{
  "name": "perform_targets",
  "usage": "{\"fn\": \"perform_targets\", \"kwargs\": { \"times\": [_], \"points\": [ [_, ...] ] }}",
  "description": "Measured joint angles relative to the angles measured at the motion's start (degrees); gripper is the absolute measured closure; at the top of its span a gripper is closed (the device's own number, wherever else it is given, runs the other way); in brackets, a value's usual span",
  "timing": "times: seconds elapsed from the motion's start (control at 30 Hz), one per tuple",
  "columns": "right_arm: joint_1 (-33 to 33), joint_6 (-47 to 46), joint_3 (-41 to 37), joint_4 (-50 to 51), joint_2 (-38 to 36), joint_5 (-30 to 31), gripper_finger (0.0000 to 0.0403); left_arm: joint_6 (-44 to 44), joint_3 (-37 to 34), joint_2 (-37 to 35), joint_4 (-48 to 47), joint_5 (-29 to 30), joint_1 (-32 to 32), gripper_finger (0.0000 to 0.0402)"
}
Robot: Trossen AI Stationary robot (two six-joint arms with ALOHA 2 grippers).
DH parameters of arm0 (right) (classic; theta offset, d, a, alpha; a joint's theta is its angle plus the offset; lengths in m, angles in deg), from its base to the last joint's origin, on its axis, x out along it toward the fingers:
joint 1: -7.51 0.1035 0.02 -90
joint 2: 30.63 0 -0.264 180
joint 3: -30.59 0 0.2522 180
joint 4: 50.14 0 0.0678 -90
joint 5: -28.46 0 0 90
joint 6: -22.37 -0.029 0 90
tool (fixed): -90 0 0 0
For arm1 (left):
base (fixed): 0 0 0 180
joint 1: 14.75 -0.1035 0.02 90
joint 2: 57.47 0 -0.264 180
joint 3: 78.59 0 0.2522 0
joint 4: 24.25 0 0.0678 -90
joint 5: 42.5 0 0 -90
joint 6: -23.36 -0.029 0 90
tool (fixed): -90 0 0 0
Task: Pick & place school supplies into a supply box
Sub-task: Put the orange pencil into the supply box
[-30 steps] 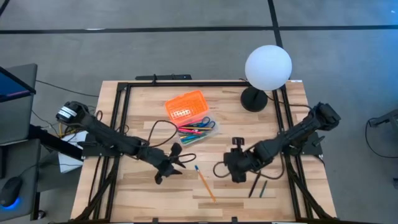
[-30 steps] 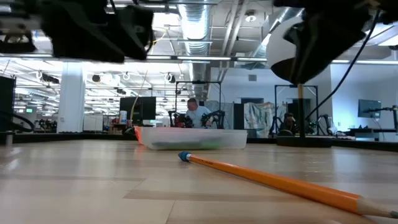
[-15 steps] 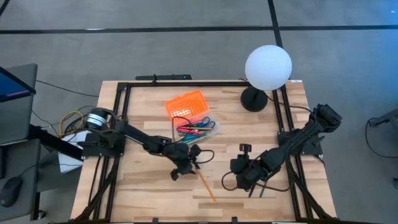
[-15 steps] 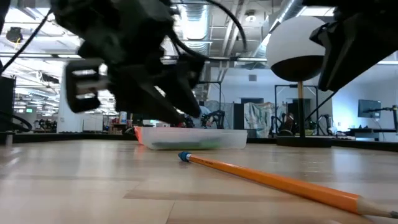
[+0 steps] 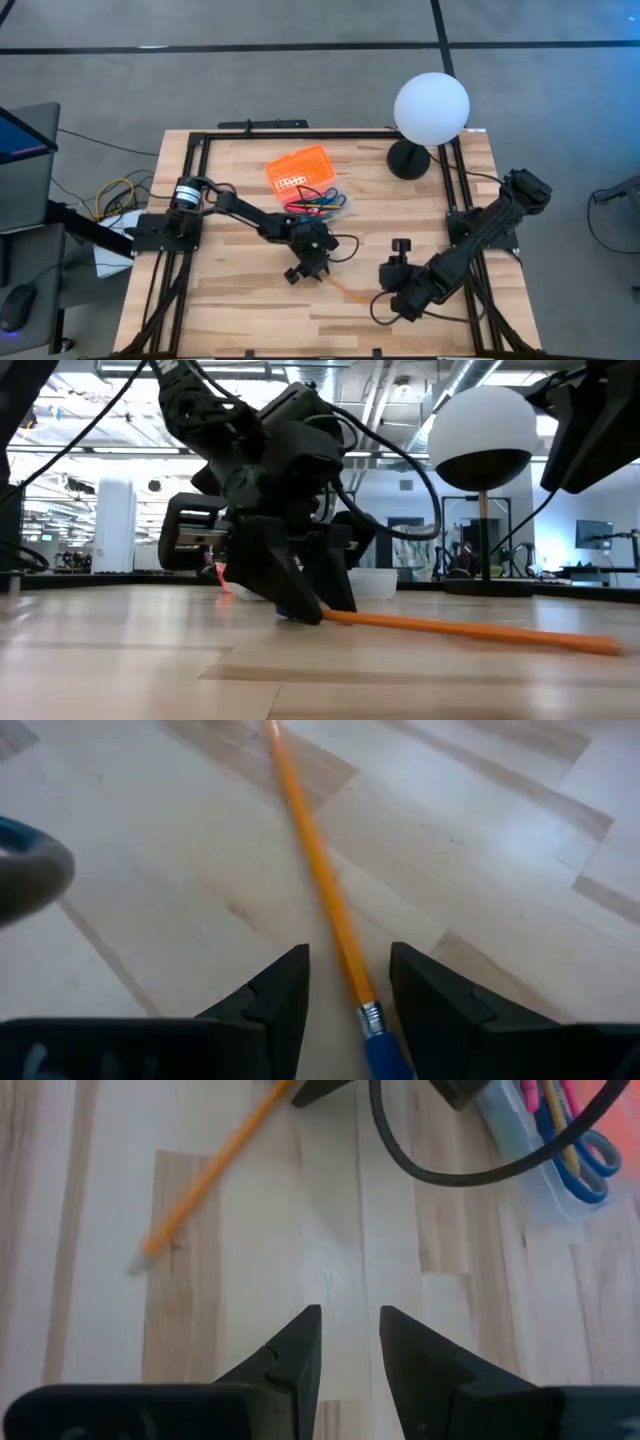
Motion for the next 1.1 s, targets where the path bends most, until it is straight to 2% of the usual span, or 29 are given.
{"fn": "perform_targets", "kwargs": {
  "times": [0.1,0.23,0.6,0.77,1.1],
  "points": [
    [0.7,-1.2,0.0,0.9,0.0,1.4,0.0305,1.9,0.0,0.1,-0.1,0.2,-0.6,0.0264],
    [1.0,-3.6,0.0,1.4,0.0,1.4,0.0305,5.2,0.0,0.1,-0.5,3.8,-0.5,0.0273],
    [1.0,-6.0,0.0,1.5,0.0,2.1,0.0305,9.1,0.0,0.0,-1.6,14.0,2.9,0.0334],
    [1.0,-6.0,0.0,1.5,0.0,2.5,0.0305,13.0,0.0,0.0,-2.4,15.5,3.4,0.0355],
    [1.1,-6.0,0.0,1.5,0.0,2.5,0.0305,20.9,5.6,0.1,-14.0,22.4,5.1,0.0380]
  ]
}}
